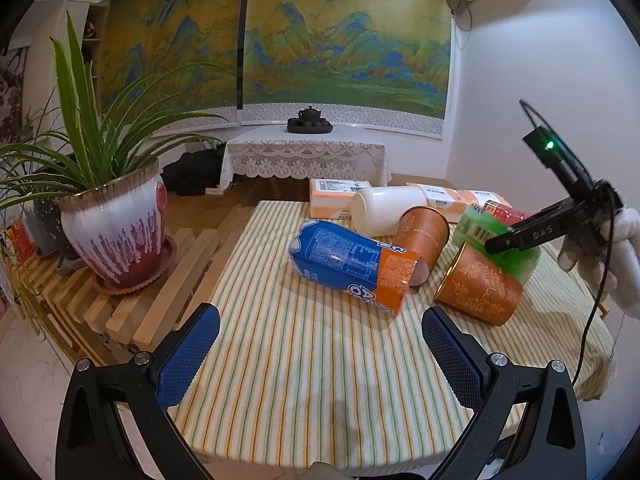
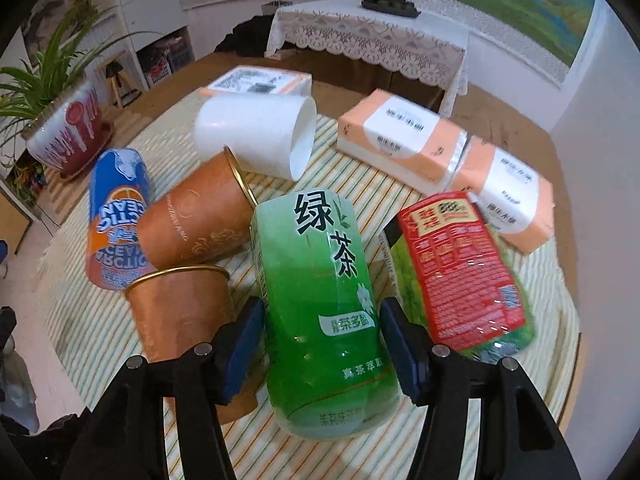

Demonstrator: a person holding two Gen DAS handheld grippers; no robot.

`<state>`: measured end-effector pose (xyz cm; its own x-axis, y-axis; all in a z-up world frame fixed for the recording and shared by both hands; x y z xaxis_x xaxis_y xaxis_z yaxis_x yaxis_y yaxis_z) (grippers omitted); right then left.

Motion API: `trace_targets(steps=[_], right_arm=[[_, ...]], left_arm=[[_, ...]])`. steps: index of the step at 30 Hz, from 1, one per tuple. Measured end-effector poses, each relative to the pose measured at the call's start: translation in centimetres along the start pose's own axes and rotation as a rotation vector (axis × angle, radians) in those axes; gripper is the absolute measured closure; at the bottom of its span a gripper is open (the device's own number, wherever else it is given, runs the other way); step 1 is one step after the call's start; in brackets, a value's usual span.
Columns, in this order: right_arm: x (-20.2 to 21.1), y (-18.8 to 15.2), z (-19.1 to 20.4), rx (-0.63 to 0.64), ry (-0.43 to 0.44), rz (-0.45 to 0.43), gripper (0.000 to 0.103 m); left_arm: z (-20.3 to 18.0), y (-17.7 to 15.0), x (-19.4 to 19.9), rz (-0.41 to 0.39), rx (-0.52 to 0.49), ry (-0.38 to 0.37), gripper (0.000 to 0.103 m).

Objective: Flip cup upside down
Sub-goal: 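Lift the green tea bottle with the right gripper and carry it toward the left gripper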

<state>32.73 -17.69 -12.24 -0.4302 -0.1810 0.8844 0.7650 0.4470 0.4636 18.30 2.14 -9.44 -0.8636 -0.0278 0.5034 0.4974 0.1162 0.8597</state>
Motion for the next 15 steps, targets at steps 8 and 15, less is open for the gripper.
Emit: trace_targets(steps=[8,15], right_arm=[[7.0,-0.5,3.2,0.014,0.032,-0.111,0.047],[7.8,-3.7,10.4,0.096,0.164,-0.072,0.047]], left_arm=[[0.1,0.2,2.0,-0.027,-0.001,-0.003,0.001],[0.8,0.2,3.3,-0.036,0.011,-0.005,0.001]])
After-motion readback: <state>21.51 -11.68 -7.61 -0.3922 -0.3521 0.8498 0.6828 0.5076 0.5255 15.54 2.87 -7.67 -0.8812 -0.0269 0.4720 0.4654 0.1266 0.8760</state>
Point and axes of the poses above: each gripper's, at about its wrist camera, not at the fingertips, and x roughly against the way its jaws point, z to its left, y to its top, the point moved 10 cm from there along -x, roughly the way its jaws point, and after that the axes turned 3 degrees about x, right-handed, at the moved point
